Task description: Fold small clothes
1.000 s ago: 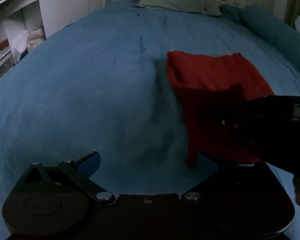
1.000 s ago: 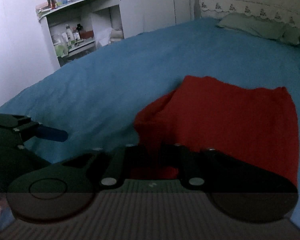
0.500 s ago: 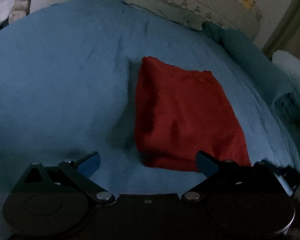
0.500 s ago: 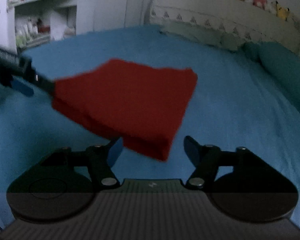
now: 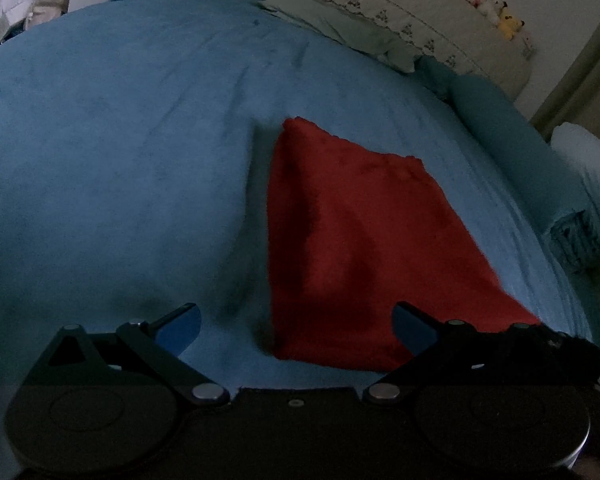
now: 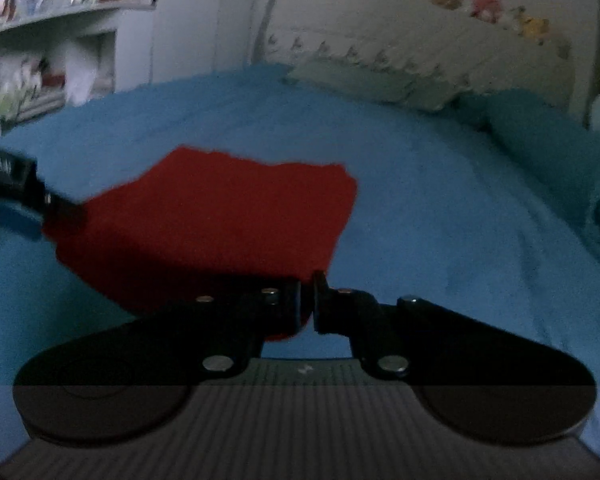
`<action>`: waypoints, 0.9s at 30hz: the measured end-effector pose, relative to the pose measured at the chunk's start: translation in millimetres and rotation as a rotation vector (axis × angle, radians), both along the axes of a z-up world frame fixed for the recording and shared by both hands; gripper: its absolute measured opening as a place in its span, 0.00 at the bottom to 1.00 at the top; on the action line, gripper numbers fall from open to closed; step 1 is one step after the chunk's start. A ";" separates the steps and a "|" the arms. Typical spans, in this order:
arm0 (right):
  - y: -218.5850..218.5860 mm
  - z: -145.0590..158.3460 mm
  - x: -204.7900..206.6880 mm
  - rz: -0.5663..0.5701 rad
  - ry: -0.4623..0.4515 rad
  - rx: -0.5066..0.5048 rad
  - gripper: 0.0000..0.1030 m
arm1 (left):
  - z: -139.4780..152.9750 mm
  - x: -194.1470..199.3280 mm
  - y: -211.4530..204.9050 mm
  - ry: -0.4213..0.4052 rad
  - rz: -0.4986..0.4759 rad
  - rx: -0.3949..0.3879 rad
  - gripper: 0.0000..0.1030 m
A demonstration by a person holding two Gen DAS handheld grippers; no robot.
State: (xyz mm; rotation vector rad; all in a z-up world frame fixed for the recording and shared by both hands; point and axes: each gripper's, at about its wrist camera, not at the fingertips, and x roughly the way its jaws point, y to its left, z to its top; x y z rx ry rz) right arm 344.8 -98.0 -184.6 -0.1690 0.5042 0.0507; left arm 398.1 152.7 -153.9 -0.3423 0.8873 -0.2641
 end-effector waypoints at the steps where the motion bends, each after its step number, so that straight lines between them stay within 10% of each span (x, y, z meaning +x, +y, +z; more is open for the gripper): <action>1: -2.5 -3.5 -1.4 -0.003 0.004 -0.007 0.19 | 0.1 1.7 0.0 0.003 -0.001 0.005 1.00; 10: -12.8 -40.0 5.3 0.046 0.119 -0.003 0.25 | -7.6 10.4 -20.8 0.012 0.002 0.177 0.99; 12: -19.9 -28.5 -3.8 0.048 0.083 0.067 0.54 | -10.2 10.9 -24.9 0.009 -0.009 0.211 0.99; 14: -21.0 -18.4 -9.9 0.057 0.041 0.122 0.62 | -11.4 10.5 -28.5 0.006 -0.015 0.237 0.99; 27: -35.9 -40.2 10.7 0.034 0.191 0.172 0.69 | -16.6 6.5 -31.1 0.001 -0.028 0.283 1.00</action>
